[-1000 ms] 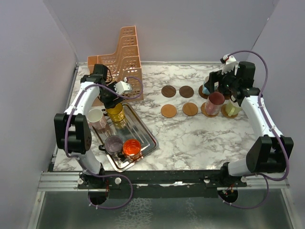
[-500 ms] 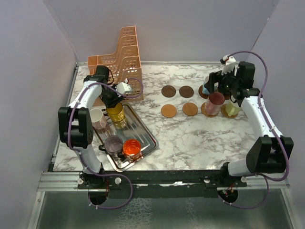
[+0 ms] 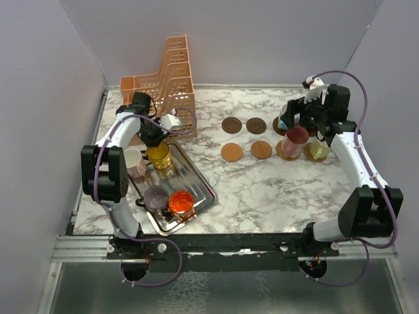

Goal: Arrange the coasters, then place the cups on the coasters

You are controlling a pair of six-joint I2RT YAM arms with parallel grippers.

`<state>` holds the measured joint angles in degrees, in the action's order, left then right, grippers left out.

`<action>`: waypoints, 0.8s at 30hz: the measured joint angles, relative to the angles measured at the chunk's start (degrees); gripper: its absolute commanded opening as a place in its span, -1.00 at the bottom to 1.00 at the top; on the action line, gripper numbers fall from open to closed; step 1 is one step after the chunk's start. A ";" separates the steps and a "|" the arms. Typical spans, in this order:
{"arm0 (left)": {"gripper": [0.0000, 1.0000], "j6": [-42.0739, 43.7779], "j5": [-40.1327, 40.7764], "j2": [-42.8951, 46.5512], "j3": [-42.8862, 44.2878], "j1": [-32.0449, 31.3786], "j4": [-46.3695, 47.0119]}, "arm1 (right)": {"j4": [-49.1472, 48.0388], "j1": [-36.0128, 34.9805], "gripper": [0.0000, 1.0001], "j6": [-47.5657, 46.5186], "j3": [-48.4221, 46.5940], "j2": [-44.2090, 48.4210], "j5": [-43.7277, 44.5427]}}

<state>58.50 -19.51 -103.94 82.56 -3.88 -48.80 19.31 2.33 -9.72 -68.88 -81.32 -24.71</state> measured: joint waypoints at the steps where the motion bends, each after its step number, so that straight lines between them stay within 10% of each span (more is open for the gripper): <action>1: -0.60 -0.13 -0.33 0.00 -0.35 -0.07 0.15 | 0.00 0.00 0.71 0.00 0.00 0.00 0.02; 14: -0.67 -7.15 -3.10 1.05 -2.67 -5.60 0.61 | -0.02 0.00 0.70 -0.02 0.63 0.00 0.02; 24: -0.21 -9.66 -2.91 4.09 -6.03 -12.13 0.63 | -0.02 0.00 0.70 -0.02 0.76 0.00 0.00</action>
<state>48.84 -22.41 -99.85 76.53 -16.01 -48.16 19.29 2.33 -9.74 -68.12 -81.32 -24.71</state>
